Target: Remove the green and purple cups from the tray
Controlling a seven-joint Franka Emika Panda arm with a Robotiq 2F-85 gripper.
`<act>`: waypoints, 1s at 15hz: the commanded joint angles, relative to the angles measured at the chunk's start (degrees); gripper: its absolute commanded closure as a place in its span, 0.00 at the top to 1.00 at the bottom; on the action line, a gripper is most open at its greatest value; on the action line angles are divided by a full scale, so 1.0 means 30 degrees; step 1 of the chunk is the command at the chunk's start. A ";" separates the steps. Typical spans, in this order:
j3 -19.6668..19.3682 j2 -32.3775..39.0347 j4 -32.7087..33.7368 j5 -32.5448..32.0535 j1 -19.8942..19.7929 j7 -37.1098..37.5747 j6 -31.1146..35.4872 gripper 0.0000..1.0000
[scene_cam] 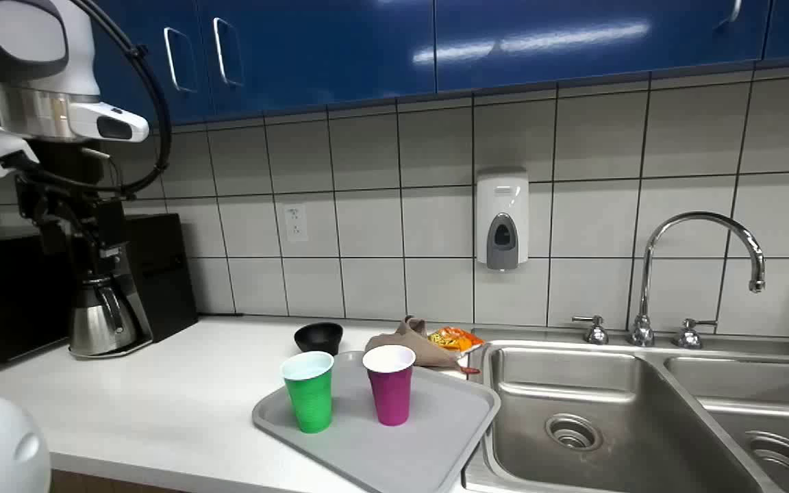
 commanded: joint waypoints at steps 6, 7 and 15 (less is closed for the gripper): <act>0.0099 -0.0004 0.0055 0.0075 -0.0147 -0.0071 -0.0095 1.00; 0.0099 -0.0003 0.0055 0.0075 -0.0147 -0.0071 -0.0095 1.00; 0.0030 -0.0450 -0.0501 -0.1359 -0.0670 -0.0755 0.0452 1.00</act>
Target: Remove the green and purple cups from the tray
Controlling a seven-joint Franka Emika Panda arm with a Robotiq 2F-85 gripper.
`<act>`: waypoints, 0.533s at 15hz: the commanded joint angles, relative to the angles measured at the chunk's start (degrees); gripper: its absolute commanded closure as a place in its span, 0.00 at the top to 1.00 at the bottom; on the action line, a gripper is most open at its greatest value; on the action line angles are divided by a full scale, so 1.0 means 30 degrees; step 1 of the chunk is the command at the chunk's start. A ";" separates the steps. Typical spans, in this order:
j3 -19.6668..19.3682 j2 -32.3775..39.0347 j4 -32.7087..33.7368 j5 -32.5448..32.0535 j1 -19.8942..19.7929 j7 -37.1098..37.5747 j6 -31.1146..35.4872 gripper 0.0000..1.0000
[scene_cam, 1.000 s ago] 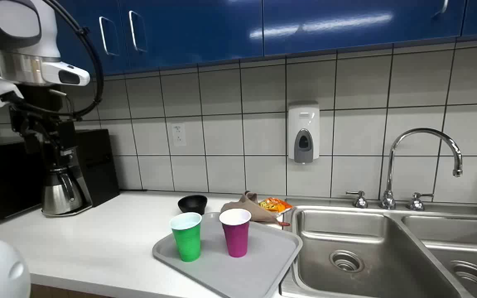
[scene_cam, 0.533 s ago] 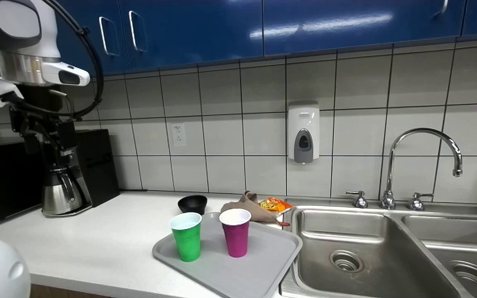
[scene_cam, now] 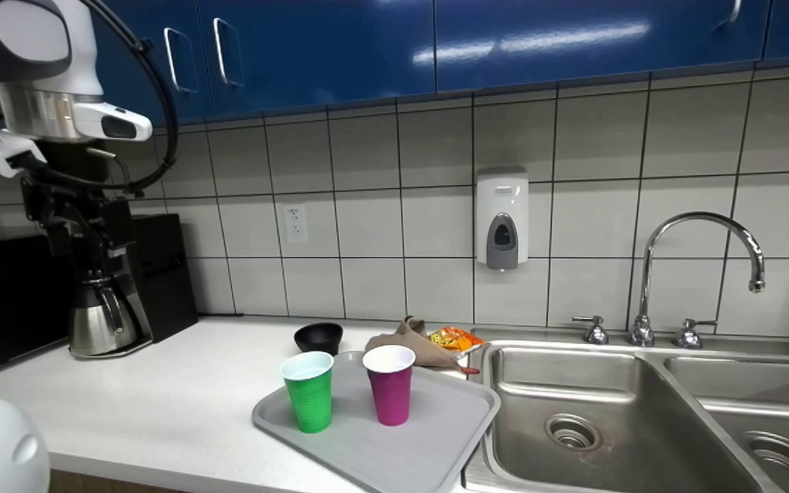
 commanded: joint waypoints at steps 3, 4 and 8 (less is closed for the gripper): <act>-0.0076 -0.0537 -0.0668 -0.1565 -0.0766 -0.0774 0.0621 1.00; -0.0134 -0.0559 -0.0777 -0.1841 -0.0880 -0.0818 0.0716 1.00; -0.0306 -0.0721 -0.1175 -0.2693 -0.1364 -0.0578 0.1333 1.00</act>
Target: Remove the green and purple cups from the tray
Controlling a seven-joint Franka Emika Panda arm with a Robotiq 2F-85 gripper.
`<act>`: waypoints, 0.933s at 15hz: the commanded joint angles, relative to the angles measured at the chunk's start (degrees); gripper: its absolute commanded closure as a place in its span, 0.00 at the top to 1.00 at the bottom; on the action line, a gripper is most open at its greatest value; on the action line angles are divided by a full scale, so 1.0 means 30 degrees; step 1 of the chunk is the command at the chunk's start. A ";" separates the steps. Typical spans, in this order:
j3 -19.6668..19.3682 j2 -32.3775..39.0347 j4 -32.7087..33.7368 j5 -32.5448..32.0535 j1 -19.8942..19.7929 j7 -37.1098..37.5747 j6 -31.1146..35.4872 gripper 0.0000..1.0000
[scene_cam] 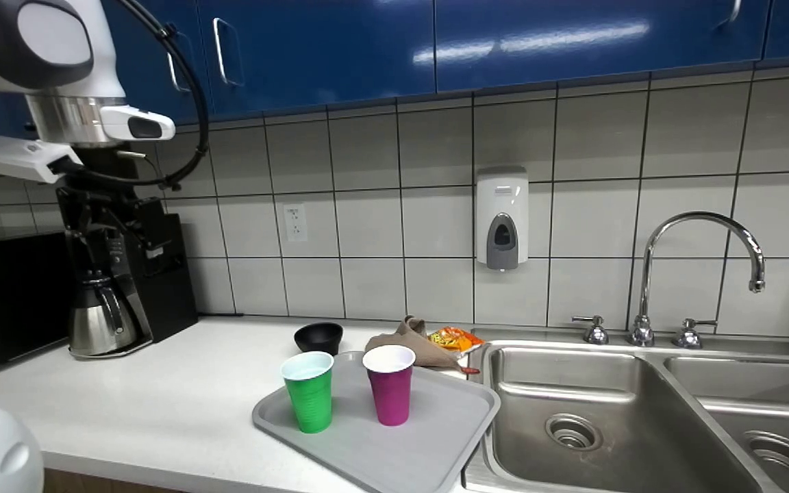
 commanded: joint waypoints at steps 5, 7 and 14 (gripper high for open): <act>-0.0478 -0.0634 -0.1291 -0.1135 -0.1217 -0.0296 0.1956 1.00; -0.0894 -0.0406 -0.1454 -0.1138 -0.1441 -0.0535 0.2341 1.00; -0.2211 0.0778 -0.1685 -0.1832 -0.2413 -0.1772 0.3627 1.00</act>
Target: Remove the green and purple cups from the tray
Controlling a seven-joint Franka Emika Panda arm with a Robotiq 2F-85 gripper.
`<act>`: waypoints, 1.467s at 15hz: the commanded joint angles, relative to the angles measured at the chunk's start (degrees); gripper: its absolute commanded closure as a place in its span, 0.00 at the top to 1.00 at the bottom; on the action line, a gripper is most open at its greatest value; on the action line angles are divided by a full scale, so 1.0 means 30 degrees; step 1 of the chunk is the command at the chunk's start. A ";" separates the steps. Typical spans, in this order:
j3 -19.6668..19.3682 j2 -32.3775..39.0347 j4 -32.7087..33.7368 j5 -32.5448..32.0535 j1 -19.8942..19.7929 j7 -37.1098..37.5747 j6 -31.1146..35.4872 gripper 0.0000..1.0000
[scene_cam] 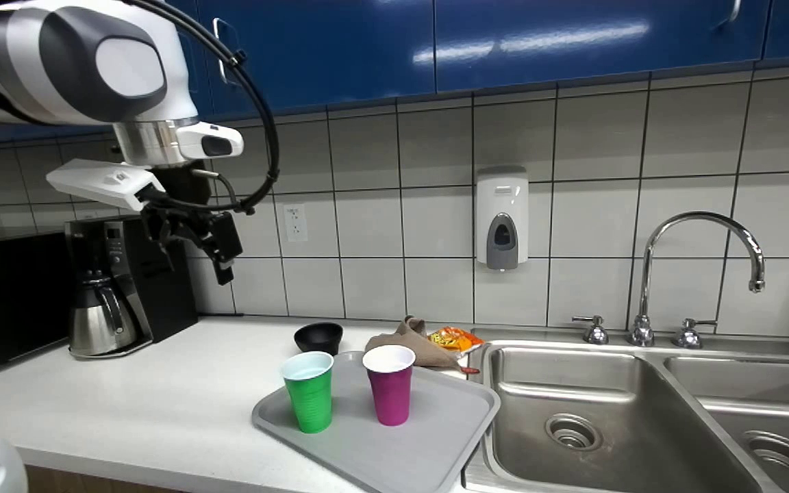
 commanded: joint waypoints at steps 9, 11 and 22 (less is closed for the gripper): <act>-0.0755 0.3304 0.0271 -0.1085 -0.0894 -0.1684 0.2673 1.00; -0.0736 0.3989 0.0351 -0.1322 -0.0967 -0.1713 0.3122 1.00; -0.0680 0.7168 0.0960 -0.3196 -0.1614 -0.1290 0.4664 1.00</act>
